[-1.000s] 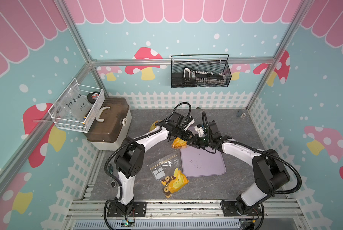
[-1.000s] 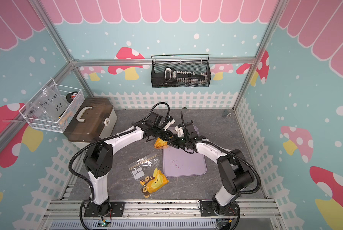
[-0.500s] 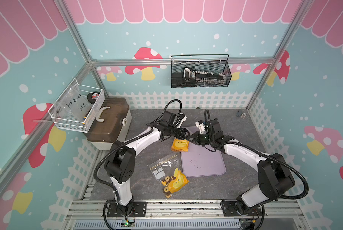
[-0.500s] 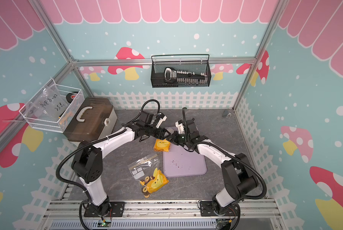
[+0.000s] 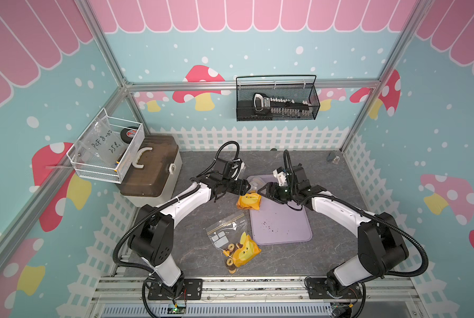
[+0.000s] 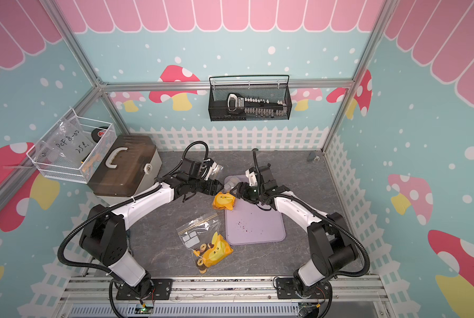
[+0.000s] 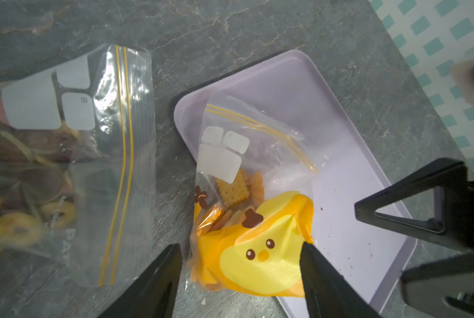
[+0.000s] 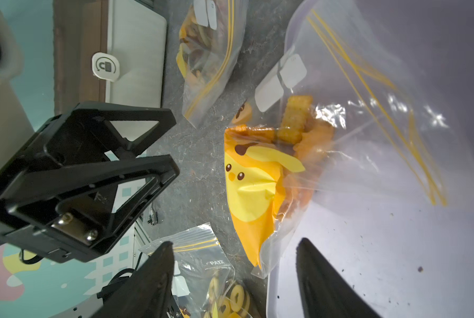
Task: Pour cookies out of the ziploc bag
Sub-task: 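Pour the cookies out of the ziploc bag onto the tray.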
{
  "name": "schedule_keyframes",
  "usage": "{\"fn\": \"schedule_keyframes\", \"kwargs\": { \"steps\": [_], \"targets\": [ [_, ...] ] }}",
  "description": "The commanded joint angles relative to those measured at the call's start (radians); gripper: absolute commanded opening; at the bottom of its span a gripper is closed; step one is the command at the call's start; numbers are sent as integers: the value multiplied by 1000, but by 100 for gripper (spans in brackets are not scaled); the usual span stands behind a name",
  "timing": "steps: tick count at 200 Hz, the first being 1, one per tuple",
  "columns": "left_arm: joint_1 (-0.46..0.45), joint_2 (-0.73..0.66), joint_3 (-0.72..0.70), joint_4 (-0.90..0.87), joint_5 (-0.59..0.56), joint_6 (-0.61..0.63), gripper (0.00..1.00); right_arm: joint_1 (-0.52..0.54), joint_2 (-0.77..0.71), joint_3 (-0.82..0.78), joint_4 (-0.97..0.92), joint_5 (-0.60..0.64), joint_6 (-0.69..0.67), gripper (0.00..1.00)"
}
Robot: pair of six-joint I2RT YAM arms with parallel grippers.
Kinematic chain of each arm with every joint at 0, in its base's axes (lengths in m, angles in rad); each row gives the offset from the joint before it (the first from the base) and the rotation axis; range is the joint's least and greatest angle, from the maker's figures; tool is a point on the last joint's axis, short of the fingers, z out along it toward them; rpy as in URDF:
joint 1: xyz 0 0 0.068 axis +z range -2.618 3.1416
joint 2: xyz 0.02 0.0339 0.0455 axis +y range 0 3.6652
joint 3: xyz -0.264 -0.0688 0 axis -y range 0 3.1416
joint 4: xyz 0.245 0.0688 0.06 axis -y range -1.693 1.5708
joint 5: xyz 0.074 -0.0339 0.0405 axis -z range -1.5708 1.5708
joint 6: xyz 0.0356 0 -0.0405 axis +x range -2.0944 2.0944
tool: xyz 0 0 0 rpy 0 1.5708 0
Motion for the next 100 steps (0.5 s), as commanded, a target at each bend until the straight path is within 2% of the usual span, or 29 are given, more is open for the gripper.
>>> {"fn": "schedule_keyframes", "kwargs": {
  "steps": [1, 26, 64, 100],
  "targets": [
    [12, -42, -23, -11, -35, -23, 73, 21, -21, -21, -67, 12, -20, 74],
    [19, -39, -34, -10, -36, -29, 73, 35, 0, -29, -65, 28, -10, 74],
    [24, -41, -50, 7, -35, -37, 73, 82, 64, -26, -29, 28, 20, 67],
    [39, -49, -64, 15, -23, -40, 74, 107, 114, -28, -12, 42, 27, 66]
  ]
}}
